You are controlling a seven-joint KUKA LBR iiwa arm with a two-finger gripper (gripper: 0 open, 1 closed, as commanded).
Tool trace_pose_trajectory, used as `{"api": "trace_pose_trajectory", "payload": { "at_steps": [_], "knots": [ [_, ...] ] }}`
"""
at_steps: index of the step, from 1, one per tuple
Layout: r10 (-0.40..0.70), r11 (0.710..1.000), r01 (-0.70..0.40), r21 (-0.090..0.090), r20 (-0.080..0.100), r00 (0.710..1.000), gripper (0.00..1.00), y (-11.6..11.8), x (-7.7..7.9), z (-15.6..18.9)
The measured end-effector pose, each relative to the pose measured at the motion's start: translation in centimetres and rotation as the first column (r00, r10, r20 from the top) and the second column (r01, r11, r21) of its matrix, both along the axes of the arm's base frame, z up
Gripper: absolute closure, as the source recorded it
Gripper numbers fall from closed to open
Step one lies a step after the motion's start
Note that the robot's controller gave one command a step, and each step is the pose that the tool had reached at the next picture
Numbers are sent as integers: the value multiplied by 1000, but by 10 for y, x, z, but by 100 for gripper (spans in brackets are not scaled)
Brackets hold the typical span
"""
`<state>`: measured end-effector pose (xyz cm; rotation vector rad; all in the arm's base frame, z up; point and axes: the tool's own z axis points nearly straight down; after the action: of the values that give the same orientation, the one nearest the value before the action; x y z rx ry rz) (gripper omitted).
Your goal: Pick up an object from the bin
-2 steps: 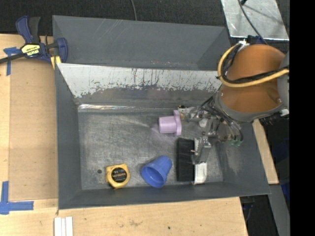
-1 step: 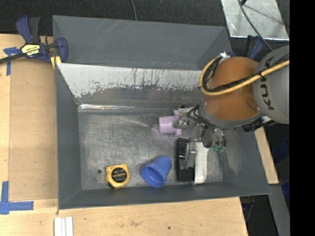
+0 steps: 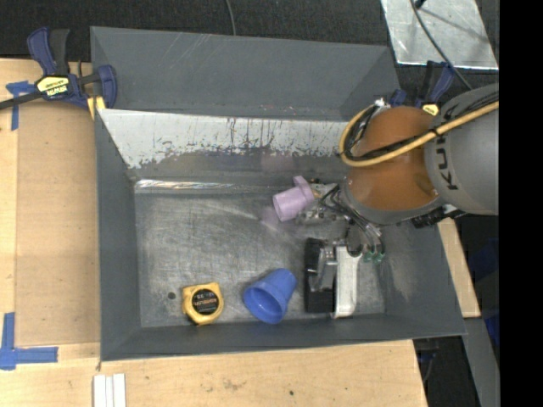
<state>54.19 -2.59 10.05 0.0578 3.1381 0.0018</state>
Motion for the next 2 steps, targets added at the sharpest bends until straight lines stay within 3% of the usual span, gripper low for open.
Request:
{"api": "trace_pose_trajectory", "payload": {
  "at_steps": [1, 2],
  "knots": [
    [-30, 1000, 30, -3, -6, 1000, 0, 17, -14, -15],
    [-56, 998, 56, -1, -4, 998, 0, 68, -31, 14]
  ]
}}
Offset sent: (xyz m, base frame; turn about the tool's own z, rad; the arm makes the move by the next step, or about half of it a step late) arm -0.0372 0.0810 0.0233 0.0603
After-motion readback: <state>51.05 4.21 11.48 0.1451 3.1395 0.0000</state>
